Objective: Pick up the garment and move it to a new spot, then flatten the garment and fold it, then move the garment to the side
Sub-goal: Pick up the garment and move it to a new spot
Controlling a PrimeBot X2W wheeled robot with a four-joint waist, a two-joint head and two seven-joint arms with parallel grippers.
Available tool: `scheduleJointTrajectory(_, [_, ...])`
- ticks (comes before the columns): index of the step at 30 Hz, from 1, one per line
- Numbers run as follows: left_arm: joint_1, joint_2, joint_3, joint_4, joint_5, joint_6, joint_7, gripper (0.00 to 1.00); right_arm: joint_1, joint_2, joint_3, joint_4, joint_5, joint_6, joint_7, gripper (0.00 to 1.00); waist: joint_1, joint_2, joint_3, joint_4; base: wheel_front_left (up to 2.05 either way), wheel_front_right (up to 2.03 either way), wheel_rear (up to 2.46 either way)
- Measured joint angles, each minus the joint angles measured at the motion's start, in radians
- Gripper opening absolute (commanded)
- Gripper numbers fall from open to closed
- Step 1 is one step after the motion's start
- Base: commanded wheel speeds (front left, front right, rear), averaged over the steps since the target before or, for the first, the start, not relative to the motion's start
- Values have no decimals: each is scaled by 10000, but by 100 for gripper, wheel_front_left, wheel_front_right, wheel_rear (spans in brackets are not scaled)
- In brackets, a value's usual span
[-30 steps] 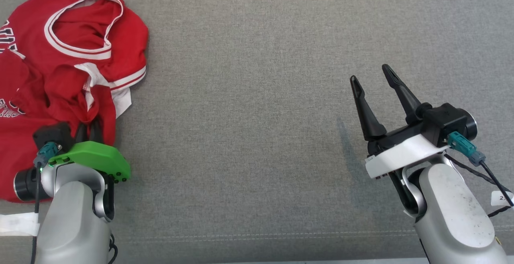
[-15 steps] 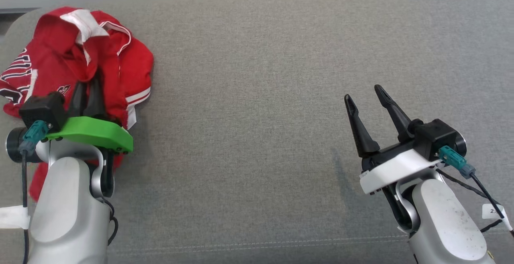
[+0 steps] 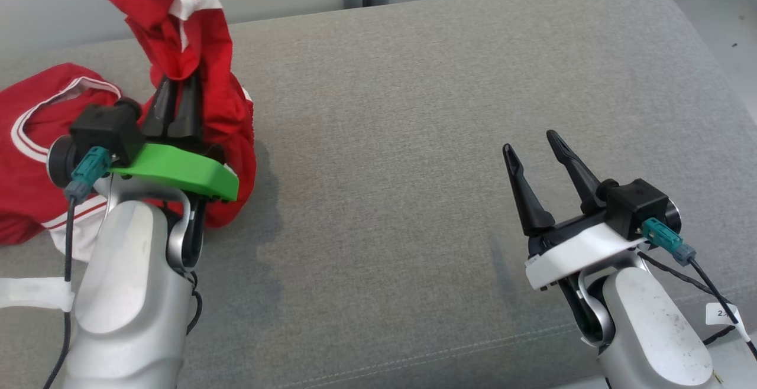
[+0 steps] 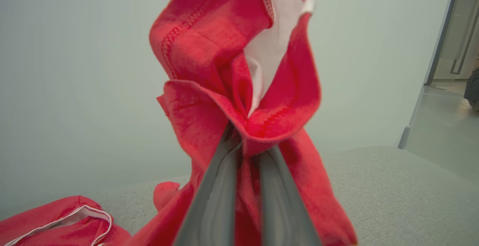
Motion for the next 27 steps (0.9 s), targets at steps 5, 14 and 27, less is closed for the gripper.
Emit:
scheduleJointTrajectory(5, [-292,-90,-587,426,25,-27,0,0,0,12,12,-8,27,-10,0,100,0,0,-2,-652,0,0,0])
scheduleJointTrajectory(14, [-822,-104,-1432,1471,52,-10,219,0,-22,33,270,-79,159,-10,0,100,0,0,215,-1882,0,0,0])
scheduleJointTrajectory(27, [-1736,-100,-2483,2629,-56,305,499,0,-555,44,1076,-215,911,-2,0,100,0,0,1019,-3570,0,0,0])
